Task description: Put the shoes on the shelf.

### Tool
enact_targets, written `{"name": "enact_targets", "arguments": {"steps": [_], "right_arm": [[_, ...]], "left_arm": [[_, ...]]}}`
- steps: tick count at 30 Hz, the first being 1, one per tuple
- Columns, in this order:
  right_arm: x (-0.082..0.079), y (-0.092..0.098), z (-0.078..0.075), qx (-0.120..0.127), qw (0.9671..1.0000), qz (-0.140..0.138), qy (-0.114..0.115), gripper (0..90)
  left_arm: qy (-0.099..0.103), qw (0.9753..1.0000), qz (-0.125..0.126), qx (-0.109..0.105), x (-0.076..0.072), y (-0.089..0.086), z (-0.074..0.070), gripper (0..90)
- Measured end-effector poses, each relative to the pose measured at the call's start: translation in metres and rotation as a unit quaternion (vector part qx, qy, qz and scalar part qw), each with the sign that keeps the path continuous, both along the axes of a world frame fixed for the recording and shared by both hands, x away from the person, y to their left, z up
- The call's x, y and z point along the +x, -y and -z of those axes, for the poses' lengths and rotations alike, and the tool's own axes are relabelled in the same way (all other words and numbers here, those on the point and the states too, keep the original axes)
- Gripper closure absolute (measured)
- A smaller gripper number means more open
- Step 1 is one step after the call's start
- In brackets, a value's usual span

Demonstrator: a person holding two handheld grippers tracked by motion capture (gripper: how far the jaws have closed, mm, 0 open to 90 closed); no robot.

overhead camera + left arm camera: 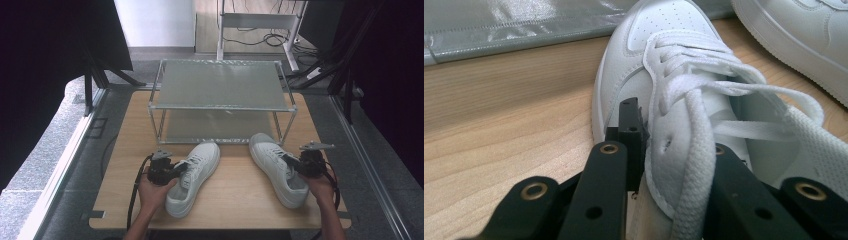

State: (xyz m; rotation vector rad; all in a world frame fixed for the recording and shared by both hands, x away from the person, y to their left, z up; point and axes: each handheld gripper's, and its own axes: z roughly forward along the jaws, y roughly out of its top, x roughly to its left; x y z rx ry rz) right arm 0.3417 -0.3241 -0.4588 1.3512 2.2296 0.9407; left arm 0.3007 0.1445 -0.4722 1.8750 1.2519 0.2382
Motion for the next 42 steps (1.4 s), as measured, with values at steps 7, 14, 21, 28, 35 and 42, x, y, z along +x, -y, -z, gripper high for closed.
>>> {"name": "enact_targets", "arguments": {"steps": [7,14,21,28,35,42], "right_arm": [[-0.004,0.005,-0.003,0.036,0.9993,0.007,0.013,85.0],[-0.014,0.011,-0.014,0.101,0.9944,0.003,0.029,85.0],[-0.024,0.013,-0.030,0.151,0.9872,-0.005,0.050,84.9],[-0.031,0.013,-0.040,0.208,0.9759,-0.017,0.063,84.9],[-0.039,0.009,-0.053,0.217,0.9725,-0.019,0.082,84.9],[-0.043,0.007,-0.061,0.228,0.9686,-0.028,0.096,84.9]], "left_arm": [[0.001,0.9996,0.015,-0.026,-0.002,-0.003,-0.005,81.4],[0.023,0.9969,0.019,-0.072,-0.008,-0.011,-0.019,81.3],[0.057,0.9888,0.024,-0.136,-0.016,-0.027,-0.038,81.3],[0.073,0.9819,0.030,-0.172,-0.021,-0.033,-0.048,81.4],[0.078,0.9787,0.032,-0.187,-0.023,-0.036,-0.053,81.4],[0.088,0.9780,0.035,-0.186,-0.026,-0.036,-0.057,81.3]]}}
